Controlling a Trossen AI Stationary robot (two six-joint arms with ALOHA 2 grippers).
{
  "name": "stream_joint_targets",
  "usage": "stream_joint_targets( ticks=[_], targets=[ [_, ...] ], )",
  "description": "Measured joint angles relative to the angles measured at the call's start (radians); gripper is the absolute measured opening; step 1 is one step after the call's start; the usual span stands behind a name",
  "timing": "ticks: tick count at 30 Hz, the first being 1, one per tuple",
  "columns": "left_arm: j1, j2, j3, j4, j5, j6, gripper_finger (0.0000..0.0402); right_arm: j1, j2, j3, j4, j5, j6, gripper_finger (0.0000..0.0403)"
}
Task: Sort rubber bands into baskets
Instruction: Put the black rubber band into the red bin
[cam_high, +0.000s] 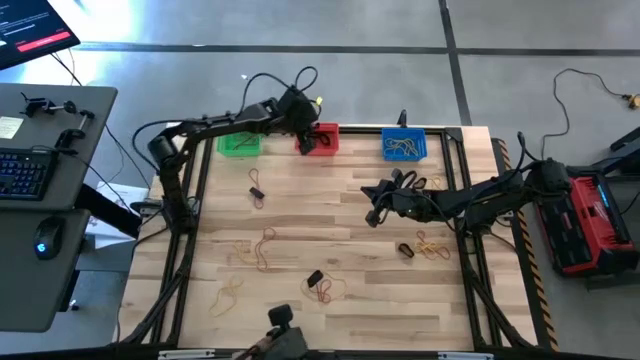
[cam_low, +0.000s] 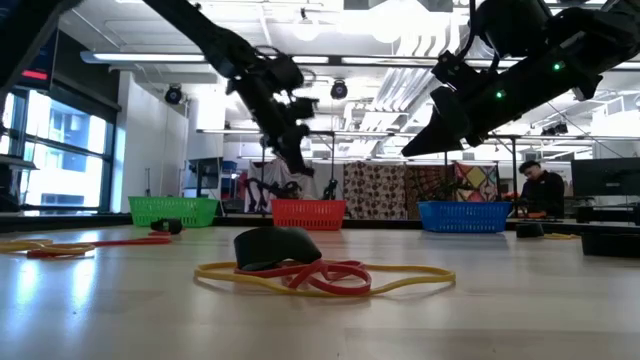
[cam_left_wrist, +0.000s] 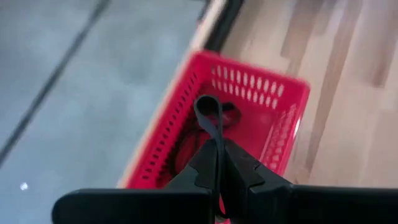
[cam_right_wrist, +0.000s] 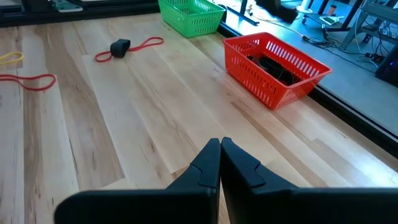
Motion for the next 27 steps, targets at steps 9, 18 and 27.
stream_joint_targets(
  ticks=[9, 18, 27],
  targets=[
    [0.014, 0.163, 0.14, -0.125, 0.061, 0.039, 0.0, 0.0, 0.0, 0.0, -0.003, -0.002, 0.0, 0.0],
    [0.051, 0.192, 0.144, -0.126, 0.166, 0.025, 0.0, 0.0, 0.0, 0.0, -0.004, 0.002, -0.001, 0.0],
    [0.058, 0.239, 0.143, -0.125, 0.169, 0.025, 0.0, 0.0, 0.0, 0.0, -0.007, 0.002, -0.001, 0.0]
  ],
)
